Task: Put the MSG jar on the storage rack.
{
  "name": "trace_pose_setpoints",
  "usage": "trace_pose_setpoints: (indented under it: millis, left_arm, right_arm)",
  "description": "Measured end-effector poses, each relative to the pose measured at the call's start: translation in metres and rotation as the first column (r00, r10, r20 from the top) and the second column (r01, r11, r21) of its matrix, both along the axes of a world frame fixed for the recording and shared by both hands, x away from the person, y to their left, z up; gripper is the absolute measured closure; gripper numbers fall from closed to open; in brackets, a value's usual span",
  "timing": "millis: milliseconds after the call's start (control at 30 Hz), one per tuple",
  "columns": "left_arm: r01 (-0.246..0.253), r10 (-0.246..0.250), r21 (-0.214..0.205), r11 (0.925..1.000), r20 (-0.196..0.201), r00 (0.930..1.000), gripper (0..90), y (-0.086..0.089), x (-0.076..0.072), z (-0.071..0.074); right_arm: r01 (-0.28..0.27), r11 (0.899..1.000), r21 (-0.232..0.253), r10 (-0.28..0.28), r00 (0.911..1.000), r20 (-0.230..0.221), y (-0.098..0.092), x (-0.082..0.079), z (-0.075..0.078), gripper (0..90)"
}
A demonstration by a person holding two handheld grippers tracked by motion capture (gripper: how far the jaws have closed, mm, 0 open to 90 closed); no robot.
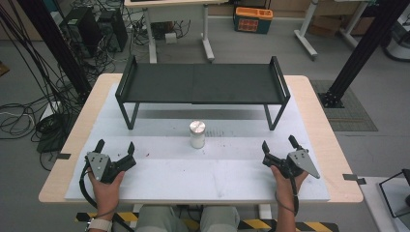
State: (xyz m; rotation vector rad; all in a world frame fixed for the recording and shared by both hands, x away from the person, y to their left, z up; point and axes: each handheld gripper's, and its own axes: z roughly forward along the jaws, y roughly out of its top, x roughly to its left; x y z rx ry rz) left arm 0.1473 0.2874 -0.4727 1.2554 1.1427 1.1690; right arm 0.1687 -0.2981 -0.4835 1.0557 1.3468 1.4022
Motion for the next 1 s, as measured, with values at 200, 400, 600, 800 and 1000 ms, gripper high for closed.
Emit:
trace_pose_setpoints:
  millis: [200,400,600,800,1000]
  left_arm:
    - [0.0,0.0,0.001,1.0,-0.001,1.0,0.3,0.0001,0.0001,0.0002]
    - [0.0,0.0,0.001,1.0,-0.002,1.0,0.3,0.0002,0.0002,0.0005]
    - [0.0,0.0,0.0,1.0,0.0,1.0,0.3,0.0001,0.0,0.0001]
    - [-0.001,0.001,0.001,1.0,0.002,1.0,0.3,-0.0001,-0.0001,-0.0002]
    - [-0.001,0.001,0.003,1.0,0.001,1.0,0.3,-0.0003,0.0,0.0]
  right_arm:
    - [0.0,1.0,0.001,0.0,1.0,0.0,0.0,-0.0001,-0.0001,2.3]
    - [0.001,1.0,0.0,-0.001,1.0,-0.002,0.0002,0.0001,0.0003,2.3]
    - [0.003,1.0,0.0,-0.003,1.0,-0.001,0.0005,-0.0001,0.0001,2.2]
    - [0.002,1.0,-0.002,-0.002,1.0,0.0,0.0004,0.0,0.0001,1.2]
    - [0.0,1.0,-0.006,0.0,1.0,-0.003,0.0004,0.0003,0.001,0.4]
